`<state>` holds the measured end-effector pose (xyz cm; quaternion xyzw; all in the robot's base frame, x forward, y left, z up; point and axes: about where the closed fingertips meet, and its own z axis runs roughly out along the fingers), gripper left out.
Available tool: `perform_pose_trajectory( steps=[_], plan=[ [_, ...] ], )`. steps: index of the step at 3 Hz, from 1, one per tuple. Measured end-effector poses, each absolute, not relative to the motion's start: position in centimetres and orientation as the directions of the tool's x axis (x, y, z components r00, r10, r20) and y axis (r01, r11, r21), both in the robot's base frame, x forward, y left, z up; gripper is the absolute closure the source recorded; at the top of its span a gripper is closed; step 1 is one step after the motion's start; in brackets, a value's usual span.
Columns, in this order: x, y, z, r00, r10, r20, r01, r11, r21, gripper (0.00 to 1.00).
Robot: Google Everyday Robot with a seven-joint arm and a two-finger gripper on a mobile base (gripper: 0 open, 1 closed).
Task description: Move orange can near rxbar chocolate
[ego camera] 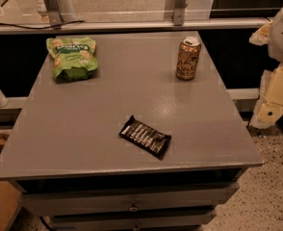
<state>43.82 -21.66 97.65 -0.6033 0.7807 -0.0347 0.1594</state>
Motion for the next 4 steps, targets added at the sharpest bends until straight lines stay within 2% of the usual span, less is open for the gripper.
perform_pose_trajectory(
  steps=[2, 4],
  plan=[
    [44.0, -21.5, 97.8, -0.213, -0.951, -0.223, -0.928, 0.268, -0.258, 0.00],
    [49.3, -23.4, 93.2, -0.243, -0.912, -0.330, -0.899, 0.339, -0.277, 0.00]
  ],
)
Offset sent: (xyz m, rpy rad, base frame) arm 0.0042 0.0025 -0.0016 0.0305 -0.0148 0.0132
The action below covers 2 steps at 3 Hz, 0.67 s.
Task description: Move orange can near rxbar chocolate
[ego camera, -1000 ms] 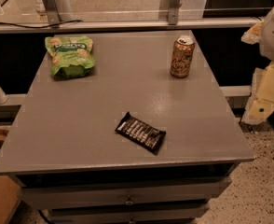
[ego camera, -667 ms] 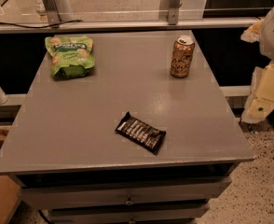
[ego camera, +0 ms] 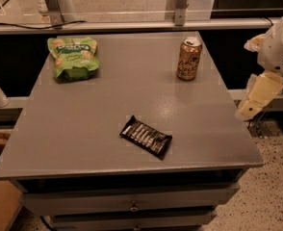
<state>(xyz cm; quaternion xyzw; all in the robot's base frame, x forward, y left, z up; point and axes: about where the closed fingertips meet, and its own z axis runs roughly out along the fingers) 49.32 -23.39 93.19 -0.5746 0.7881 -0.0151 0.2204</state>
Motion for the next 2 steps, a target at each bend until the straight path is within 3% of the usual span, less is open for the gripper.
perform_pose_trajectory(
  steps=[2],
  plan=[
    [57.0, -25.7, 90.6, -0.290, -0.799, -0.526, -0.838, 0.478, -0.265, 0.00]
  ],
)
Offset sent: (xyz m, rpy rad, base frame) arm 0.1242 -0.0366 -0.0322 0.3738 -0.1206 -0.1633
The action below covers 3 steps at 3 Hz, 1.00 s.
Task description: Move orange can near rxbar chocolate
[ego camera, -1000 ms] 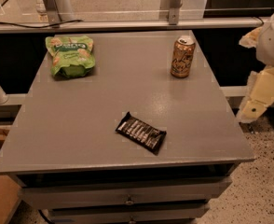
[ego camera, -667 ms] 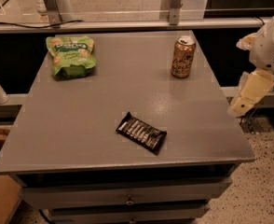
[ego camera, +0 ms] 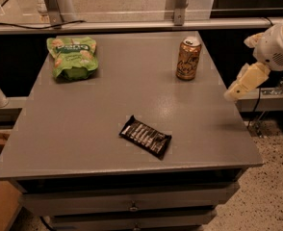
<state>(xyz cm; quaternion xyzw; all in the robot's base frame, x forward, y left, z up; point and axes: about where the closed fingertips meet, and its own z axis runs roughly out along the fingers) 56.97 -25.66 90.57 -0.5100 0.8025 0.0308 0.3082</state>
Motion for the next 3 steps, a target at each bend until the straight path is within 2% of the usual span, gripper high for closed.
perform_pose_trajectory(
  steps=[3],
  plan=[
    [62.4, -22.6, 86.9, -0.311, -0.462, -0.831, -0.827, 0.563, -0.003, 0.00]
  ],
)
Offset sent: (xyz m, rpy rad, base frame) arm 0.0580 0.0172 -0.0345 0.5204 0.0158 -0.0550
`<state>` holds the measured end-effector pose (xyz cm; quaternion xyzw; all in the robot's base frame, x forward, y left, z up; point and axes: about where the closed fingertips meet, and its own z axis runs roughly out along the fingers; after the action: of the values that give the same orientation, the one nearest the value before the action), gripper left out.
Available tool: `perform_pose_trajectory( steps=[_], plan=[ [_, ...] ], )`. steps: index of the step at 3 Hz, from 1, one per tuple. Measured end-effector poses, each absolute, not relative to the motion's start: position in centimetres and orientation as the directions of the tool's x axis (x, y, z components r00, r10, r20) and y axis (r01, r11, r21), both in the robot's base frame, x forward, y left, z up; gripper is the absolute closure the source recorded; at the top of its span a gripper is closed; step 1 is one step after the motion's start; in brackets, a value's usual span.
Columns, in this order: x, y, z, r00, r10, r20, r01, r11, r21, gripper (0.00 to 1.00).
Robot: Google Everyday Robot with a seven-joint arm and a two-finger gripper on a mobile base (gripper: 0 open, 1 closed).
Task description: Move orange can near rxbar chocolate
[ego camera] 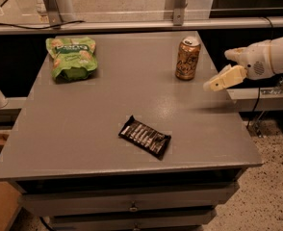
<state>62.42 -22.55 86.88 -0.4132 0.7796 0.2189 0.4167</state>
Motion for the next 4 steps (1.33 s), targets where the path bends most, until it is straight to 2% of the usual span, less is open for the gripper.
perform_pose_trajectory(
  steps=[2, 4],
  plan=[
    [62.4, -22.5, 86.8, -0.310, -0.434, -0.846, -0.824, 0.566, 0.012, 0.00],
    [64.9, -19.2, 86.0, -0.201, -0.303, -0.932, -0.834, 0.551, 0.001, 0.00]
  ],
)
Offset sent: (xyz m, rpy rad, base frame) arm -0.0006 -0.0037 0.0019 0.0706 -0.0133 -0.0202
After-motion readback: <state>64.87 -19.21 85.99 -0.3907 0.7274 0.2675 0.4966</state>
